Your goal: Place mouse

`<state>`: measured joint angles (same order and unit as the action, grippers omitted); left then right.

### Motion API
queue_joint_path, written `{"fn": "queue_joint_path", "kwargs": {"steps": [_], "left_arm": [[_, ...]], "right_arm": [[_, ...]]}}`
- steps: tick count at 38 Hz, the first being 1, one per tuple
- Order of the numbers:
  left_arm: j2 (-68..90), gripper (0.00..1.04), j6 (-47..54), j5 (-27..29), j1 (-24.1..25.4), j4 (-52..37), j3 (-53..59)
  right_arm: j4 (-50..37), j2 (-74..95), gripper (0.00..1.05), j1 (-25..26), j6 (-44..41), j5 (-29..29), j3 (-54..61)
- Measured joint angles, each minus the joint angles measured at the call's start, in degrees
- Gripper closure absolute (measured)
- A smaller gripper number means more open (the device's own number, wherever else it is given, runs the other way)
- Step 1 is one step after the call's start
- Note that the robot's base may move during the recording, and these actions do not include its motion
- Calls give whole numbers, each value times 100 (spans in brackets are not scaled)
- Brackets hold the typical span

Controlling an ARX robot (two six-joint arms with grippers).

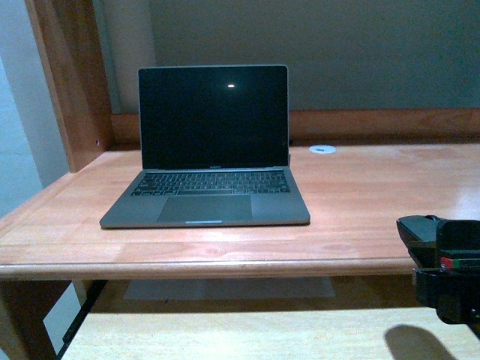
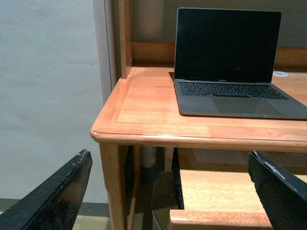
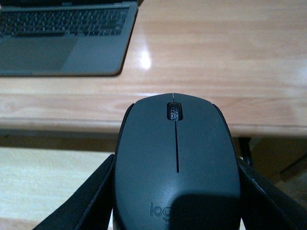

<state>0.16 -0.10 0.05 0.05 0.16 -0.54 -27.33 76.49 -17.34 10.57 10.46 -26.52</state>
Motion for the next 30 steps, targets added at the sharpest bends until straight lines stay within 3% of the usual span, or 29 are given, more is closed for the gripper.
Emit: {"fn": "queue_joint_path", "kwargs": {"steps": [13, 25, 30], "left_arm": [[-2, 7, 0, 2, 0, -7, 0], [-2, 7, 0, 0, 0, 2, 0], [-2, 7, 0, 0, 0, 2, 0]], "right_arm": [[-564, 2223, 42, 273, 74, 293, -1666], [-599, 2321, 42, 304, 94, 184, -1698], [-699, 3025, 42, 581, 61, 46, -2363]]}}
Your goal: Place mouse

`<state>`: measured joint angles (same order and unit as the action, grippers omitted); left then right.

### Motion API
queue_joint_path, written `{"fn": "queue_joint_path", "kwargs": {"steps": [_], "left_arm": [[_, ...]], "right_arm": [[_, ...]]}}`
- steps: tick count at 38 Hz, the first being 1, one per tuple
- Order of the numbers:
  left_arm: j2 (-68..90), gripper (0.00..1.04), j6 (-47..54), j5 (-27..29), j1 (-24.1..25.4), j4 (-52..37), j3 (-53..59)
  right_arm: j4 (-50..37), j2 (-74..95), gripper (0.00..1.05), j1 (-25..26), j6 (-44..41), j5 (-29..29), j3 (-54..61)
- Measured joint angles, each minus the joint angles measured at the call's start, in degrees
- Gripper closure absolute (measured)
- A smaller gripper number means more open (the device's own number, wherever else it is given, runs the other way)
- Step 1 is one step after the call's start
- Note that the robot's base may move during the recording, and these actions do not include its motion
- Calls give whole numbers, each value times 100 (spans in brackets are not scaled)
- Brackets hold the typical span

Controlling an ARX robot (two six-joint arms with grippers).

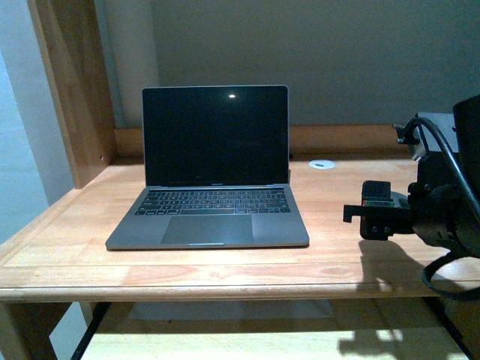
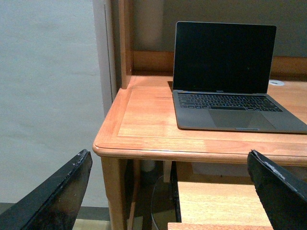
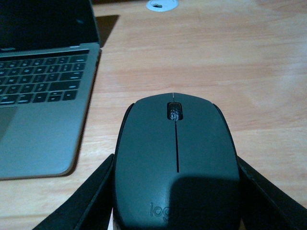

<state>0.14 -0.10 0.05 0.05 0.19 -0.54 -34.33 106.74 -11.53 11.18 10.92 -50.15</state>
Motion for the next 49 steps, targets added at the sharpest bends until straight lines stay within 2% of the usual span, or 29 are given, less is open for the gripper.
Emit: {"fn": "queue_joint_path", "kwargs": {"steps": [15, 33, 45, 49], "left_arm": [[0, 7, 0, 0, 0, 0, 0], [0, 7, 0, 2, 0, 2, 0], [0, 7, 0, 0, 0, 2, 0], [0, 7, 2, 2, 0, 0, 0]], "right_arm": [[885, 1781, 42, 684, -28, -328, -2035], [1266, 2437, 42, 938, -35, -382, -2929], [1029, 2461, 6, 973, 2, -391, -2848], [916, 2343, 6, 973, 15, -393, -2629]]}}
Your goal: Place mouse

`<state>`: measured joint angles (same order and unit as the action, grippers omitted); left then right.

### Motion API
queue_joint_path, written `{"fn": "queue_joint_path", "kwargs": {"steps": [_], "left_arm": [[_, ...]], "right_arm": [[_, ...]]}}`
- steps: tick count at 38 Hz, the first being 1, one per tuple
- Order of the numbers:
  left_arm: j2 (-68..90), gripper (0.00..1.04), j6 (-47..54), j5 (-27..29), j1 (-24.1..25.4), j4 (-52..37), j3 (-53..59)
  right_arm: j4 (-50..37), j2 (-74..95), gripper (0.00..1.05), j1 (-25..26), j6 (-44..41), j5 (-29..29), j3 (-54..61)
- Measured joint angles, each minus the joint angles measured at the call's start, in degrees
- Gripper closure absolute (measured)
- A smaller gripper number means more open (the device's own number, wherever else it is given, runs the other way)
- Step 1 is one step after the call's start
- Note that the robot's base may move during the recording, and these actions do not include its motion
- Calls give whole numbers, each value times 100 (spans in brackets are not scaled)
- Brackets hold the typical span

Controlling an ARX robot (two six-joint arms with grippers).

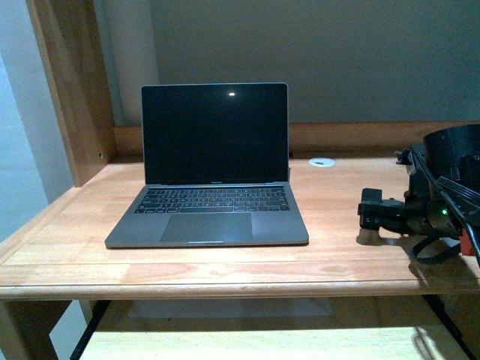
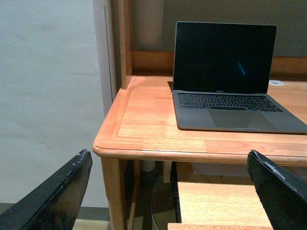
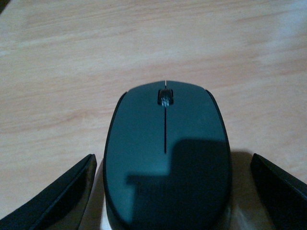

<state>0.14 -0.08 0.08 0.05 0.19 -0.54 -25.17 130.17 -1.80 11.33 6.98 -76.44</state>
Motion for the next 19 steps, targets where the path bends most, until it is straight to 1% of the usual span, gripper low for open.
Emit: {"fn": "queue_joint_path", "kwargs": {"steps": [5, 8, 12, 13, 16, 17, 19], "left_arm": [[0, 7, -2, -2, 0, 0, 0], [0, 7, -2, -2, 0, 0, 0], [0, 7, -2, -2, 0, 0, 0], [0, 7, -2, -2, 0, 0, 0], [0, 7, -2, -2, -2, 2, 0], [0, 7, -2, -2, -2, 0, 0], [0, 7, -2, 0, 0, 2, 0]], "right_arm": [[-310, -313, 6, 0, 24, -107, 481], [-649, -688, 7, 0, 144, -286, 903], [-776, -1233, 7, -7, 299, -361, 1200], [-1027, -1272, 7, -4, 293, -380, 1207], [-2439, -1285, 17, 72, -17, -566, 1515], [-2726, -1335, 21, 94, -197, -675, 1687], [-3241, -1462, 29, 114, -428, -699, 2151]]}}
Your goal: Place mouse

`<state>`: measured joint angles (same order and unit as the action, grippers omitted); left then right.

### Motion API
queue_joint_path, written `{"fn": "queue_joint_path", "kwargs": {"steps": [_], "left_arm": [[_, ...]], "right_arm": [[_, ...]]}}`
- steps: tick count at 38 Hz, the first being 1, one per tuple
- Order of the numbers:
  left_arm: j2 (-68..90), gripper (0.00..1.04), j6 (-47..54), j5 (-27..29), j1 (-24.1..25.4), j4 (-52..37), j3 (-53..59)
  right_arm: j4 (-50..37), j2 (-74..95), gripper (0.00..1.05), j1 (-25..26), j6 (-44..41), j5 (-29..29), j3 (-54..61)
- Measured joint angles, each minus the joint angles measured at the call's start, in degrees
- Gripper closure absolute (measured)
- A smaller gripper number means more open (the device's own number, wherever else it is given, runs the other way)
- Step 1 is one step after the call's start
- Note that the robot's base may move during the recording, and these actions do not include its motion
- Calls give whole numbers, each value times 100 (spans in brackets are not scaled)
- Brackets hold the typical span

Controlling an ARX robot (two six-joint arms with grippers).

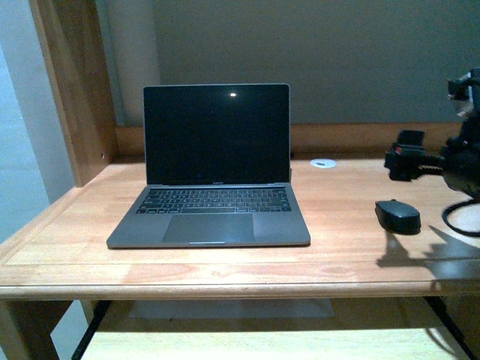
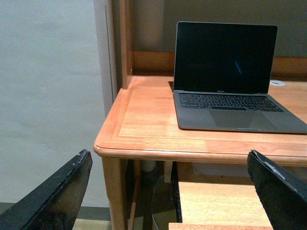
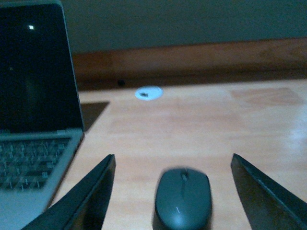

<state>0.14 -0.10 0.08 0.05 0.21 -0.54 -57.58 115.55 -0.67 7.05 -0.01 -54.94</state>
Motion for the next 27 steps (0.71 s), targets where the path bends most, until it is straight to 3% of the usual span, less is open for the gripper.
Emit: {"fn": "queue_joint_path", "kwargs": {"steps": [10, 16, 22, 24, 27], "left_arm": [[0, 7, 2, 0, -2, -4, 0], [0, 7, 0, 2, -2, -2, 0], [0, 7, 0, 0, -2, -2, 0], [0, 7, 2, 0, -2, -2, 0], [0, 7, 0, 0, -2, -2, 0]], "right_arm": [[-1078, -826, 61, 81, -546, 9, 1703], [-1128, -1434, 76, 76, -614, -4, 2157], [-1010, -2146, 98, 61, -654, -20, 2817], [-1003, -2267, 103, 63, -660, -20, 2959], [-1001, -2459, 103, 68, -678, -13, 3193]]}}
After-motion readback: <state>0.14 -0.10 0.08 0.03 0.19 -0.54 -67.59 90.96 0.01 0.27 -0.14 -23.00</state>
